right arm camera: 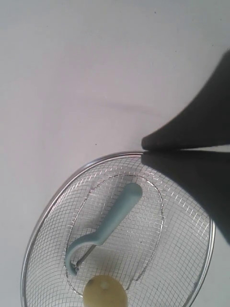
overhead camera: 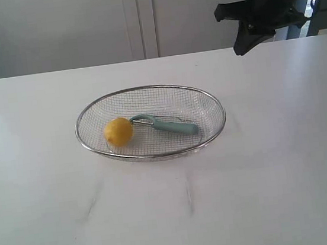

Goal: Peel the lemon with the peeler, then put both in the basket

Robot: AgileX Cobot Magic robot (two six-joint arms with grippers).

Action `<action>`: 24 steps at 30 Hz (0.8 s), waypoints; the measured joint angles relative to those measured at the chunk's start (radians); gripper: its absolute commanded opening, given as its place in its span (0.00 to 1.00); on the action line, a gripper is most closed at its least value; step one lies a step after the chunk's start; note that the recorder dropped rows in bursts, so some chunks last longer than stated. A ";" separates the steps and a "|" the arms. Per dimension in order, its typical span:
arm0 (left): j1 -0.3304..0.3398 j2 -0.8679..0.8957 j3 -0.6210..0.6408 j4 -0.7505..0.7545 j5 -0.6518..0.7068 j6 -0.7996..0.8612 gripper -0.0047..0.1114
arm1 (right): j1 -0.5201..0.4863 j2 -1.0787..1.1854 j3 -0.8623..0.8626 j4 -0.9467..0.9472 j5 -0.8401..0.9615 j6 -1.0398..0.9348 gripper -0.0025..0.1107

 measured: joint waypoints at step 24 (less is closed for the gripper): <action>0.000 -0.004 0.127 0.002 -0.082 0.000 0.04 | 0.000 0.000 0.000 0.000 0.000 0.000 0.02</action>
